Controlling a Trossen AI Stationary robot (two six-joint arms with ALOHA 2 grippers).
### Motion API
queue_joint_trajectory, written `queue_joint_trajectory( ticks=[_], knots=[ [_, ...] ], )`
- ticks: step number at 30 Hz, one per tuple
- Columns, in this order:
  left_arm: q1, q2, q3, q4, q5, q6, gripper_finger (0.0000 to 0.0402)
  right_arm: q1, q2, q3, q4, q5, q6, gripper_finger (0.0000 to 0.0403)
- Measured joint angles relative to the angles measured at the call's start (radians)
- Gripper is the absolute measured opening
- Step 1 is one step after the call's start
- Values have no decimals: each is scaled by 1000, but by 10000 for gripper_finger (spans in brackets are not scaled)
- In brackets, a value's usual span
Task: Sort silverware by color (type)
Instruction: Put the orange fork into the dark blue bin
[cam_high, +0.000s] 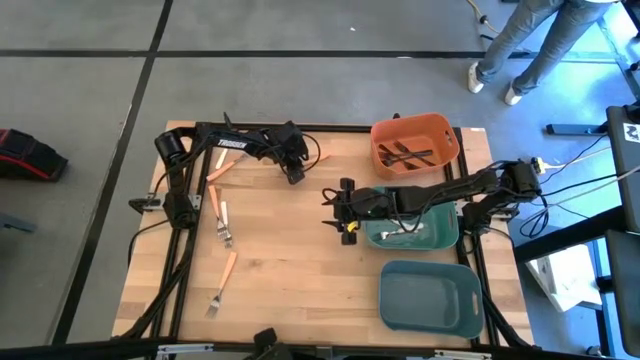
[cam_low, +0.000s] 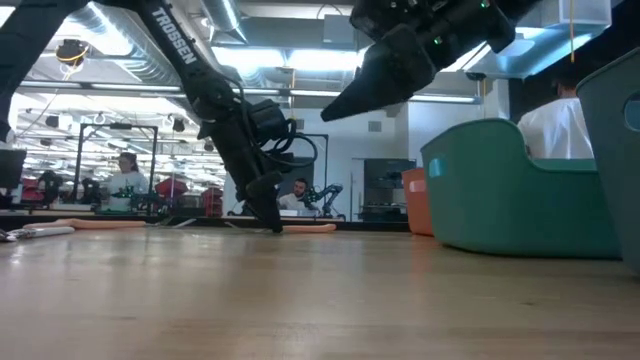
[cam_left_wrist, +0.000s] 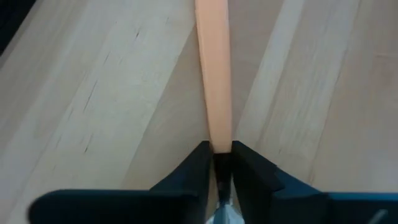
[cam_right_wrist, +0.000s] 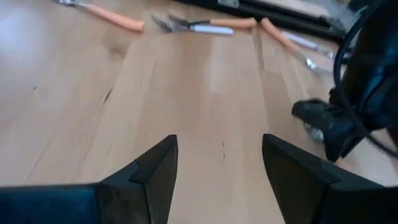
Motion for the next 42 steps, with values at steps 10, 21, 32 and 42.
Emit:
queue_joint_trajectory(
  ticks=[10, 21, 32, 42],
  knots=[
    [-58, -29, -5, -34, -120, 8, 28, 0, 0, 0, -26, -2, 32, 220],
    [-337, -242, -74, -153, -342, -74, 28, 5, -55, 2, -176, 62, 125, 220],
    [-780, -467, -264, 38, -529, -175, 32, 148, -58, 1, -164, 131, 123, 220],
    [-941, -476, -270, 148, -539, -160, 34, 239, -44, 2, -26, 124, 83, 221]
  ],
)
